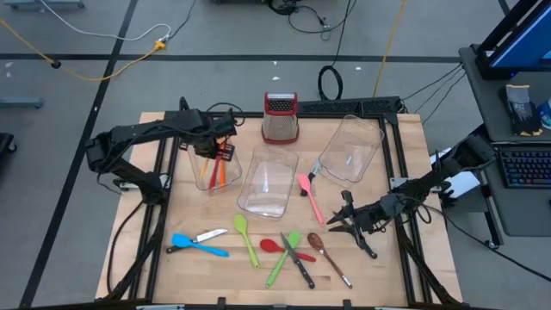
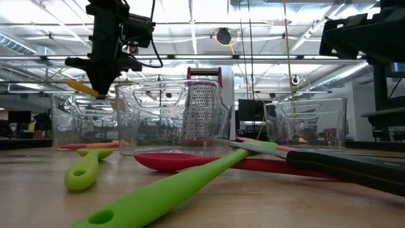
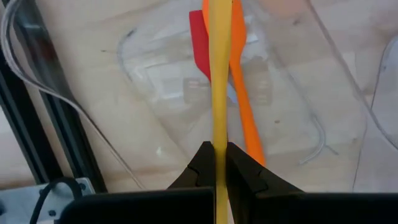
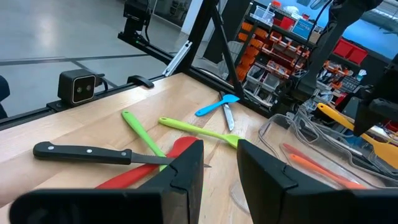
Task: Pick & Place Kitchen Items
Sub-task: Put the yellow spatula into the left transparent bin
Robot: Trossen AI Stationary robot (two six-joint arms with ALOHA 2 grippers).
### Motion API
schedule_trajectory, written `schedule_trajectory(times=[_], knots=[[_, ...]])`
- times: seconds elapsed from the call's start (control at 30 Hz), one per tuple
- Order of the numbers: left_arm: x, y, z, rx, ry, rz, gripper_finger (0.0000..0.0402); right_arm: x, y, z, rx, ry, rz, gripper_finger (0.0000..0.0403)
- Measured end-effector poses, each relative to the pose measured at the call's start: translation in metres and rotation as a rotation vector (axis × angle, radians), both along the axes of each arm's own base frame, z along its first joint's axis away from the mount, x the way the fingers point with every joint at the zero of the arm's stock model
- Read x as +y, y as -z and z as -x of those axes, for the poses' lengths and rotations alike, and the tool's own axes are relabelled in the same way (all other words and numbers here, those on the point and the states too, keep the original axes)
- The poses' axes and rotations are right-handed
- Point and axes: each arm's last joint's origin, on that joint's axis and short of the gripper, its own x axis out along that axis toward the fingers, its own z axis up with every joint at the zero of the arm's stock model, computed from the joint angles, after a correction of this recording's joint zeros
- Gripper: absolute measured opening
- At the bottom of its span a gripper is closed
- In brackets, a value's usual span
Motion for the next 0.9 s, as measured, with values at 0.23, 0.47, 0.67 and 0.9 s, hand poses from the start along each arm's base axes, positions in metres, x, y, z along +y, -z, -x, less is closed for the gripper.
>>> schedule_trajectory(times=[0.23,0.47,0.67,0.9], knots=[[0.000,0.019,-0.003,-0.020,0.037,0.025,0.0003,0.000,0.000,0.000,0.002,0.000,0.000,0.0089],[-0.004,0.052,0.005,0.004,0.034,0.050,0.0003,0.000,0.000,0.000,0.003,0.000,-0.001,0.0089],[-0.007,0.074,0.008,-0.037,0.040,0.049,0.0003,0.000,0.000,0.000,0.002,0.000,-0.002,0.0089],[-0.007,0.085,0.008,-0.084,0.050,0.037,0.0013,0.000,0.000,0.000,0.002,0.000,-0.011,0.0089]])
